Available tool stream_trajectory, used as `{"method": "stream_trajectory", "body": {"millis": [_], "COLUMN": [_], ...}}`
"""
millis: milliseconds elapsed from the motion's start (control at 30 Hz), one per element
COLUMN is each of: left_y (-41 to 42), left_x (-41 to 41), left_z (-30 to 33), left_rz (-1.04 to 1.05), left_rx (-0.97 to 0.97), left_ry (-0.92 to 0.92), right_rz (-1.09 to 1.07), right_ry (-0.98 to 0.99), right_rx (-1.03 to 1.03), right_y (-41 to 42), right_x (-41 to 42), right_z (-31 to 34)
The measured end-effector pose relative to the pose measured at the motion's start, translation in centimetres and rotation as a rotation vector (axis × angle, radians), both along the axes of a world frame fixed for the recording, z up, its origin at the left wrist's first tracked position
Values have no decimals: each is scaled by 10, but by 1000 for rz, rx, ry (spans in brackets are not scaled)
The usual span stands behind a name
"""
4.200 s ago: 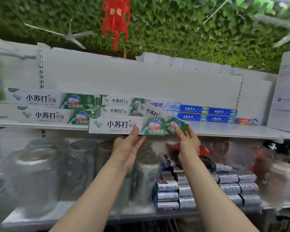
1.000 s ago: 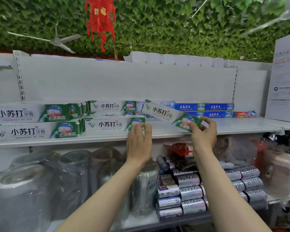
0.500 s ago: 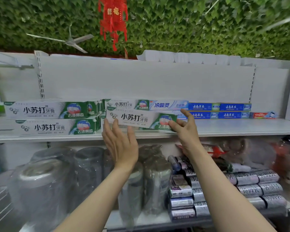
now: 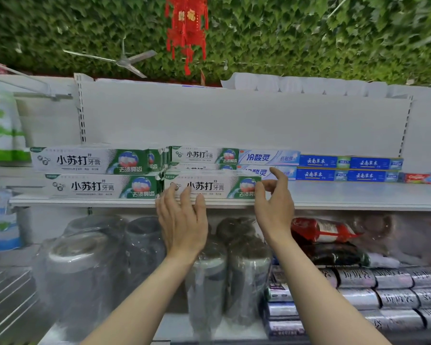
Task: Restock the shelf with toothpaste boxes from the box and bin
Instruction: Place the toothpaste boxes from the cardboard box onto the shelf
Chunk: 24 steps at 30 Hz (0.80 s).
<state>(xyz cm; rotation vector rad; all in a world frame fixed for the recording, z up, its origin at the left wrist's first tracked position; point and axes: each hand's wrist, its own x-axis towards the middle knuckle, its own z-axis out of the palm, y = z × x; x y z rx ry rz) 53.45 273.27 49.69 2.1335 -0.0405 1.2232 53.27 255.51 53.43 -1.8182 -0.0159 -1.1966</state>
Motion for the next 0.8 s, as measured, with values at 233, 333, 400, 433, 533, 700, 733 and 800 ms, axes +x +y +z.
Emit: {"method": "stream_trajectory", "body": {"millis": [233, 333, 400, 433, 533, 700, 733, 800], "left_y": [1, 2, 1, 0, -2, -7, -7, -7], "left_x": [4, 8, 12, 14, 20, 28, 29, 29], "left_z": [7, 12, 15, 18, 28, 38, 38, 38], "left_rz": [29, 64, 103, 122, 153, 188, 192, 199], "left_rx": [56, 107, 144, 163, 225, 278, 283, 288], "left_ry": [53, 87, 107, 123, 234, 369, 377, 381], "right_rz": [3, 28, 35, 34, 14, -73, -77, -76], "right_ry": [73, 98, 124, 139, 201, 345, 360, 383], "right_rx": [-100, -132, -158, -179, -271, -448, -457, -463], "right_y": [4, 6, 8, 9, 9, 16, 17, 17], "right_x": [0, 1, 2, 4, 12, 18, 18, 19], "right_z": [0, 1, 2, 2, 5, 8, 8, 8]}}
